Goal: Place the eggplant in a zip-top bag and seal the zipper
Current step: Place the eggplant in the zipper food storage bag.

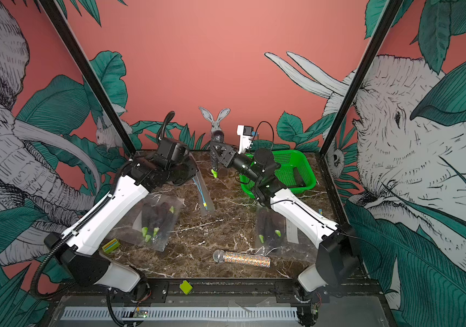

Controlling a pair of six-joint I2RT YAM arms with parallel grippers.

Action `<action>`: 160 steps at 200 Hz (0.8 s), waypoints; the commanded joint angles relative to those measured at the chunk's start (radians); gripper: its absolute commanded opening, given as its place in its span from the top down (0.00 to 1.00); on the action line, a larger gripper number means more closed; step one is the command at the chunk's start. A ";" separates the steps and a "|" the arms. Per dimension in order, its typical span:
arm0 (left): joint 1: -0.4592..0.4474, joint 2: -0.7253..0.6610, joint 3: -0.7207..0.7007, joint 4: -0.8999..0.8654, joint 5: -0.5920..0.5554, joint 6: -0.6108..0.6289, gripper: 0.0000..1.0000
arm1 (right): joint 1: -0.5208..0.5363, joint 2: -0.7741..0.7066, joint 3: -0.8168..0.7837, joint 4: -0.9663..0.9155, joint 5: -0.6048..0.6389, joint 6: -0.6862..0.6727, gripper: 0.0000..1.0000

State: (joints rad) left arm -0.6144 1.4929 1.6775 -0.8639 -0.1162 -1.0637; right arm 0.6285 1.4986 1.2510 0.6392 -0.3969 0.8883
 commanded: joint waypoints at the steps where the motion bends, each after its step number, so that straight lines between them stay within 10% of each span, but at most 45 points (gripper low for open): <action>1: 0.005 -0.016 0.009 0.000 -0.027 -0.113 1.00 | 0.018 -0.004 -0.003 0.218 0.044 0.051 0.95; 160: 0.024 0.067 0.136 -0.047 -0.010 -0.105 1.00 | 0.120 0.128 -0.072 0.413 0.092 0.050 0.97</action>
State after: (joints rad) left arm -0.5930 1.5673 1.7969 -0.9081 -0.1349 -1.1522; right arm 0.7300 1.5948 1.1847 0.9707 -0.3237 0.9642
